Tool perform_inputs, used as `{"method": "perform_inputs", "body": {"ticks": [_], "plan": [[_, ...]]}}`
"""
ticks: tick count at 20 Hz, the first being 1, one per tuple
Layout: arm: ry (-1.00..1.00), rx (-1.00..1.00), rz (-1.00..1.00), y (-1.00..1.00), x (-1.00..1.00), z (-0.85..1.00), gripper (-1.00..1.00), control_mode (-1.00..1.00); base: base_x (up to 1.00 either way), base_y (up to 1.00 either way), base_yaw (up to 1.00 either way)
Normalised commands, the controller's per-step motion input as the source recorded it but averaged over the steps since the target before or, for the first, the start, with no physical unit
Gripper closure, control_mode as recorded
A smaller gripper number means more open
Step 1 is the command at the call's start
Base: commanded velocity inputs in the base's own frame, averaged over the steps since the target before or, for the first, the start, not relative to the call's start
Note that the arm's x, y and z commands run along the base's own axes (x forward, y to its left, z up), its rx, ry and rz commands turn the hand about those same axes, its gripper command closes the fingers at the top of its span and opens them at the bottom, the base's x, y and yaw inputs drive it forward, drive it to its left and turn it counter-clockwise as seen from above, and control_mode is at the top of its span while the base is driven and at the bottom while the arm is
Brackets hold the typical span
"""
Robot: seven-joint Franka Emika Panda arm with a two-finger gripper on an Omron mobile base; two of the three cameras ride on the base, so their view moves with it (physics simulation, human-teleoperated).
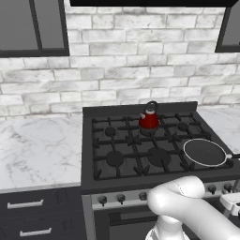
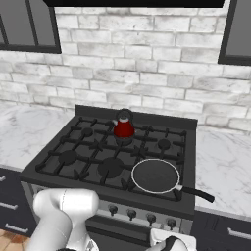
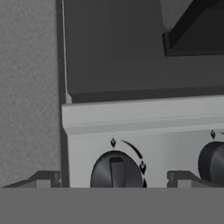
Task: Pick the pan from the cabinet and place it on the stove. Then turn on the stove burner for the pan.
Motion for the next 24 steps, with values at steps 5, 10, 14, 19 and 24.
{"method": "perform_inputs", "body": {"ticks": [5, 10, 14, 19, 24], "plan": [[0.00, 0.00, 0.00, 0.01, 0.05, 0.04, -1.00, -1.00, 0.00, 0.00, 0.00], [0.00, 0.00, 0.00, 0.01, 0.08, 0.02, -1.00, -1.00, 0.00, 0.00, 0.00], [0.01, -0.02, 0.00, 0.03, 0.04, 0.07, -1.00, -1.00, 0.00, 0.00, 0.00], [0.03, -0.05, 0.00, 0.21, 0.08, 0.14, 1.00, -1.00, 0.00, 0.00, 0.00], [0.02, -0.05, 0.00, 0.16, 0.06, 0.15, 1.00, -1.00, 0.00, 0.00, 0.00]]}}
